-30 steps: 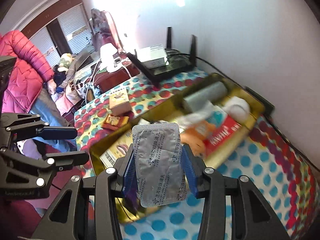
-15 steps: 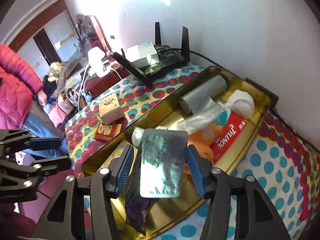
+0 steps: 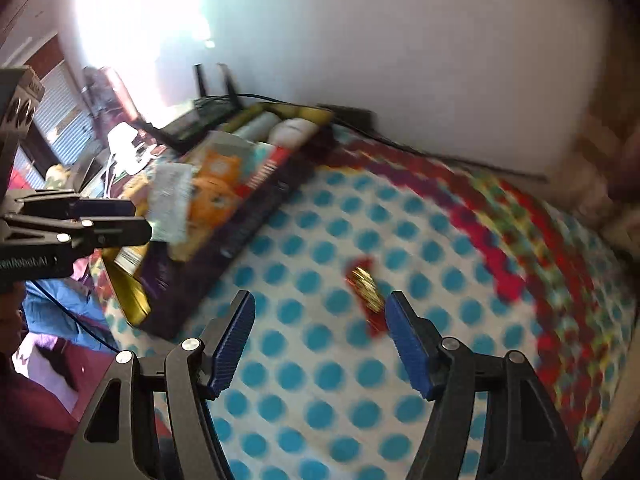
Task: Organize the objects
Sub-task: 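Carry the silver blister pack into the gold tray and release it, then grasp the red candy bar with the left gripper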
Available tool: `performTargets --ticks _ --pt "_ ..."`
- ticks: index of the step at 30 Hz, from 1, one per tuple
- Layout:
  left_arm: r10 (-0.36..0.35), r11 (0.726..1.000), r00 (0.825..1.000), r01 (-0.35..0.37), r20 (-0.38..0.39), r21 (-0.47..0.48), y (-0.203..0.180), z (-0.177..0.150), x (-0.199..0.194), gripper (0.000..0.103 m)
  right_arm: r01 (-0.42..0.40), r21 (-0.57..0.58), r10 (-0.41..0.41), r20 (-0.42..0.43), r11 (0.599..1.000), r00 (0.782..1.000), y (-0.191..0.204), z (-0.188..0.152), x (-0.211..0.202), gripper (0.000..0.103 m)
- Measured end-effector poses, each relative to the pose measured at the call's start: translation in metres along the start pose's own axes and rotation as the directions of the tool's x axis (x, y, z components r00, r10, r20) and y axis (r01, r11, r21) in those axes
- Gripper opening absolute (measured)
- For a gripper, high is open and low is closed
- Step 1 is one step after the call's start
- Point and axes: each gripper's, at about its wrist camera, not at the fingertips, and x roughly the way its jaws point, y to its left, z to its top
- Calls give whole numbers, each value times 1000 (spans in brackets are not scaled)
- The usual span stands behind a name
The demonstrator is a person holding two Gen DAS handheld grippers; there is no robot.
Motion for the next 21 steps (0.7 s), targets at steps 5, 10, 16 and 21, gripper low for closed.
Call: performTargets --ticks 5,10,16,21 --pt "6 1000 1000 -6 -21 8 -31 8 14 43 1 -1 -1 -6 1000 1000 -22 -10 1 65" --pt "-23 1000 998 22 -65 -6 -52 16 41 43 -20 15 19 24 1000 1000 -32 -10 2 64" --pt "-90 991 992 80 -87 -106 -73 28 72 43 -29 84 24 57 996 998 -54 -37 -20 65" --pt "-68 981 989 42 -133 -187 -86 37 105 43 -44 157 34 66 987 997 -71 -74 -44 65"
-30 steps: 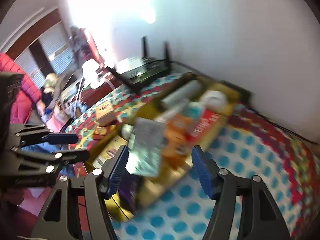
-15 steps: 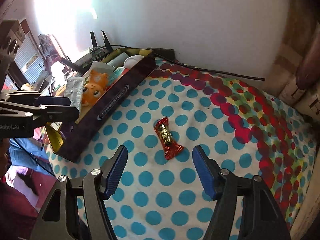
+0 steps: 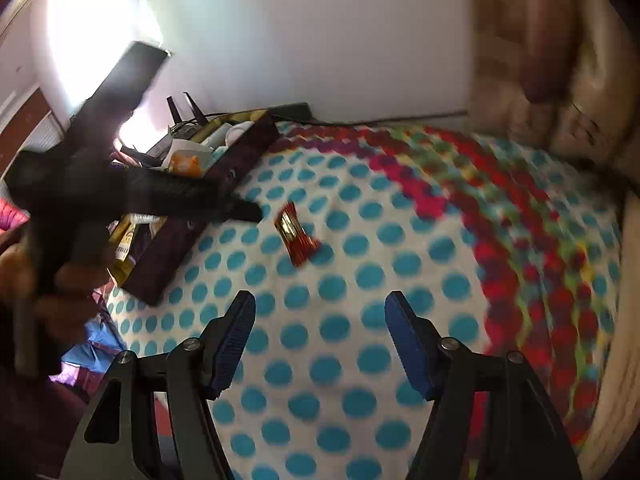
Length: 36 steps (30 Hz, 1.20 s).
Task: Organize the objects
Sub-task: 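Grasp the red candy bar with the left gripper, then carry the red candy bar into the gold tray and release it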
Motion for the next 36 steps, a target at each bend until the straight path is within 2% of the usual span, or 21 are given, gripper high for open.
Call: performTargets --ticks 5,12,14,17,18,21,30,36 --pt "41 997 999 -42 -16 -64 -10 9 24 43 -6 31 7 -39 999 999 -13 -28 -12 65" --pt "107 983 994 -108 -19 -146 -11 8 38 41 -22 62 25 -47 998 999 -26 -41 -19 66" --pt "122 981 992 -125 -29 -149 -11 7 41 31 -25 65 28 -46 998 999 -28 -41 -21 66" --pt "100 983 994 -105 -39 -150 -11 6 43 26 -27 70 30 -38 997 999 -33 -39 -23 66" --pt "90 984 995 -95 -40 -152 -10 5 43 20 -27 73 30 -36 997 999 -34 -39 -23 66" --pt "69 986 996 -75 -49 -150 -9 5 42 19 -31 83 33 -29 996 999 -37 -38 -23 66" --pt "52 994 999 -52 0 -98 -7 -4 12 19 -35 97 37 -22 995 999 -36 -38 -22 66" --pt "85 995 994 -82 64 -56 9 -11 -20 19 -42 90 44 -23 995 999 -26 -34 -16 66"
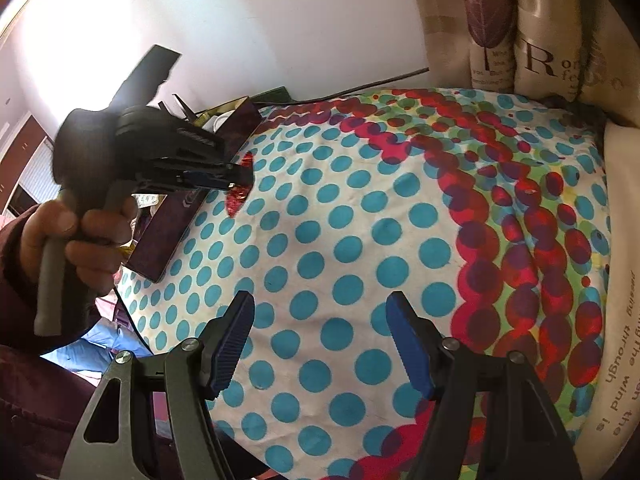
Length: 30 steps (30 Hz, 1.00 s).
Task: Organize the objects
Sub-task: 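Carry the red candy bar into the gold tray and release it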
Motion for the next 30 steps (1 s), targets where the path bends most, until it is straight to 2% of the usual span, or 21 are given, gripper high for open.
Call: performTargets --ticks 3,8,13,18,24,30 --pt "-6 1000 999 5 40 25 17 0 -20 19 -4 -9 4 -1 1000 1000 8 4 4 66" --pt "78 995 992 -84 97 55 64 -3 -51 19 -28 -28 28 -7 999 1000 28 14 15 67" --pt "116 993 985 -119 129 16 117 -4 -71 19 -56 -72 54 -24 996 998 56 23 30 67" --pt "142 990 980 -144 139 3 150 -10 -79 19 -85 -125 80 -41 989 996 92 32 46 67" --pt "124 992 984 -127 126 16 170 -17 -79 19 -108 -183 98 -61 977 993 132 35 60 67" --pt "106 993 989 -110 104 32 184 -21 -71 19 -104 -189 93 -70 976 993 151 32 66 67"
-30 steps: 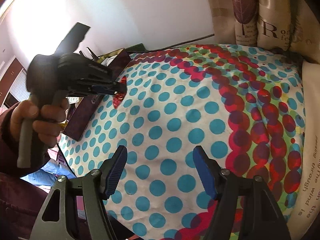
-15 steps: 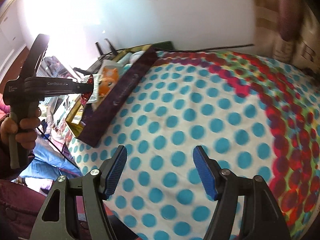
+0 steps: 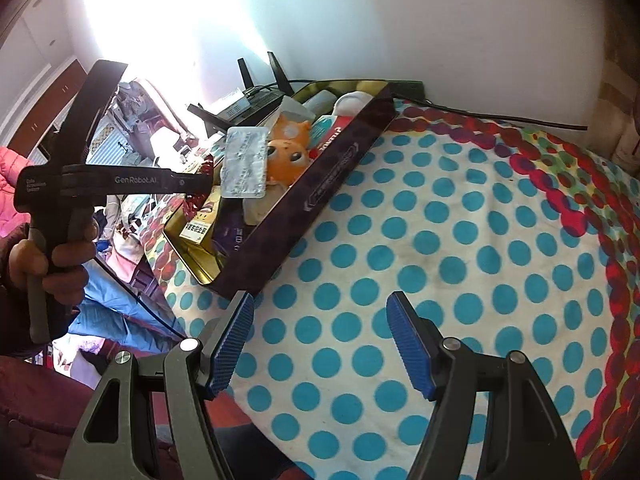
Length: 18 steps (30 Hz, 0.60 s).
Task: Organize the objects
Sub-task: 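Carry the red candy bar into the gold tray and release it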
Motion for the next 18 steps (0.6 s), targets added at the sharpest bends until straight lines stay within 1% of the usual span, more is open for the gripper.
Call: performTargets --ticks 6,10,15,18 --pt "-13 1000 1000 13 -6 26 3 0 8 19 17 6 -17 -1 1000 1000 12 -1 2 69" --pt "-25 999 1000 25 -12 36 2 3 10 19 30 14 -30 2 999 1000 14 -3 2 70" --pt "-22 998 1000 22 -10 57 -2 6 12 19 52 37 -53 8 998 999 12 -6 -1 71" --pt "-34 997 999 35 -18 64 -3 9 14 20 60 51 -61 13 997 998 10 -7 -2 73"
